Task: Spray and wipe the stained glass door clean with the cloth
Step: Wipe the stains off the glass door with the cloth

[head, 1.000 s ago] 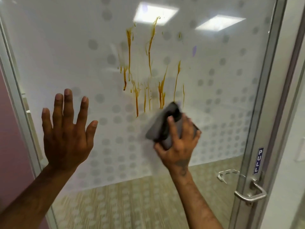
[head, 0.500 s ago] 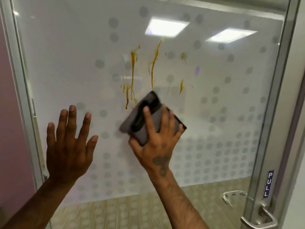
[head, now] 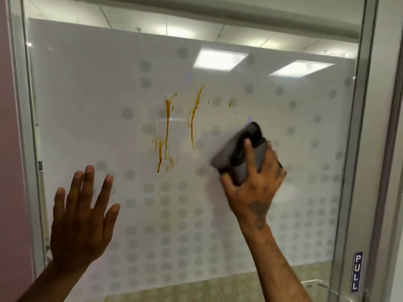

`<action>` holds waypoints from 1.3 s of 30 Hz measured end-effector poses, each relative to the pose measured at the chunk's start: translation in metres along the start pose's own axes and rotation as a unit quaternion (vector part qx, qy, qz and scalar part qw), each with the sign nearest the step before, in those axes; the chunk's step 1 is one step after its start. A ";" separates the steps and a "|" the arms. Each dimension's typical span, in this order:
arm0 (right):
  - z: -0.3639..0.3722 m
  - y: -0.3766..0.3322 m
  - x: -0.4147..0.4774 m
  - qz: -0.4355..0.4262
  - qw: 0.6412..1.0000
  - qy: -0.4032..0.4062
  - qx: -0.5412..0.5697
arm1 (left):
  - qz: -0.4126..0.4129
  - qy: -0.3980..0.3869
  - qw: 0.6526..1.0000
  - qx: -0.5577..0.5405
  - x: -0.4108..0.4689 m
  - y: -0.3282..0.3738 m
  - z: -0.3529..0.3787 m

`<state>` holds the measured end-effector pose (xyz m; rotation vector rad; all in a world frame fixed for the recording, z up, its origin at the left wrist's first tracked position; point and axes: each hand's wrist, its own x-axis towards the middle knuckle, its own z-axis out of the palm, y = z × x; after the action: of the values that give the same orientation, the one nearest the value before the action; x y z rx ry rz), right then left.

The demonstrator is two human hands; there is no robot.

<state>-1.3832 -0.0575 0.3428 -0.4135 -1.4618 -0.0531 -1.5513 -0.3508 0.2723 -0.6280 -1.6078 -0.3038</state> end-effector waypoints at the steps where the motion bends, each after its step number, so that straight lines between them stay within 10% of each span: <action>1: -0.001 0.003 0.001 0.052 0.999 0.013 -0.006 | 0.000 0.001 1.000 -0.002 -0.001 0.000 0.000; 11: 0.020 -0.036 0.061 0.368 0.926 0.083 0.030 | 0.007 0.015 1.000 0.006 -0.003 0.003 -0.001; 20: 0.013 -0.073 0.071 0.014 0.999 0.003 0.035 | -0.012 -0.017 1.000 0.003 -0.004 0.001 -0.005; 27: 0.002 -0.033 0.024 -0.256 0.964 -0.063 0.026 | -0.024 -0.031 0.999 0.005 -0.002 0.002 -0.009; 33: 0.004 -0.023 0.094 0.169 0.983 0.044 0.062 | -0.025 -0.036 0.999 0.005 -0.003 0.000 -0.006; 39: 0.012 -0.058 0.126 0.156 0.985 0.036 0.068 | -0.025 -0.043 0.999 -0.008 -0.003 0.001 -0.007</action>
<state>-1.3961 -0.0812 0.4796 -0.5185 -1.3058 0.2789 -1.5450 -0.3545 0.2705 -0.6219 -1.7078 -0.3308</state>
